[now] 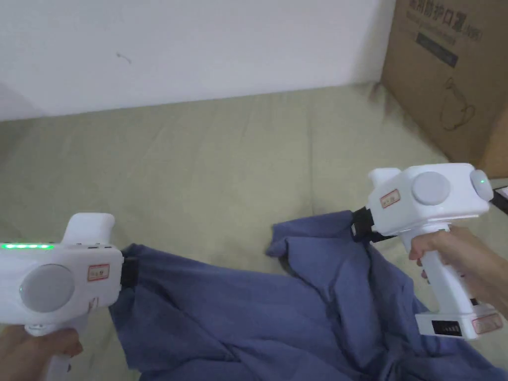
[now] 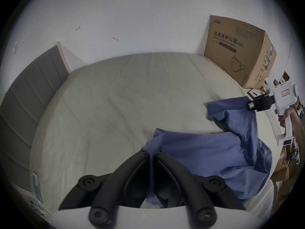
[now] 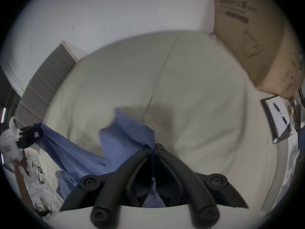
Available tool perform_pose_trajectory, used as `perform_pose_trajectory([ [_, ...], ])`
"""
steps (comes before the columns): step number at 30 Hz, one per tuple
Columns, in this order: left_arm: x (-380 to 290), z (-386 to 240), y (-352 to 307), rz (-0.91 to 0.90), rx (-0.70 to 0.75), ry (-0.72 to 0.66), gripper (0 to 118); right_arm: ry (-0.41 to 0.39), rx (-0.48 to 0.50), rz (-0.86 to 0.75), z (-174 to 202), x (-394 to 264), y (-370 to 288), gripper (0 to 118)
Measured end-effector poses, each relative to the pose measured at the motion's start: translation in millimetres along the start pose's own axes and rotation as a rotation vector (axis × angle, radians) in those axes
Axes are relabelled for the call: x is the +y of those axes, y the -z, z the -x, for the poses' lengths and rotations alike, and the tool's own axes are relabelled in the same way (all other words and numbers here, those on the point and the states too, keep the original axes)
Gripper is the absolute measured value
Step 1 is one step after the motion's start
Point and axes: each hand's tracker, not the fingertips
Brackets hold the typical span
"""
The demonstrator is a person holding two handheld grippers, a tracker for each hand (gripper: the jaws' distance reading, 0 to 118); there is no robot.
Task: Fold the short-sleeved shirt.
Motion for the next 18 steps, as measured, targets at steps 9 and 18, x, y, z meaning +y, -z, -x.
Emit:
perform_pose_trajectory([
  [9,42,21,-134,-0.219,0.085,-0.027,0,0.1,-0.016,-0.356,-47,15,-224,1],
  [18,84,0,-283,-0.488,0.123,0.02,0,0.032,-0.011,-0.567,-15,5,-377,1],
])
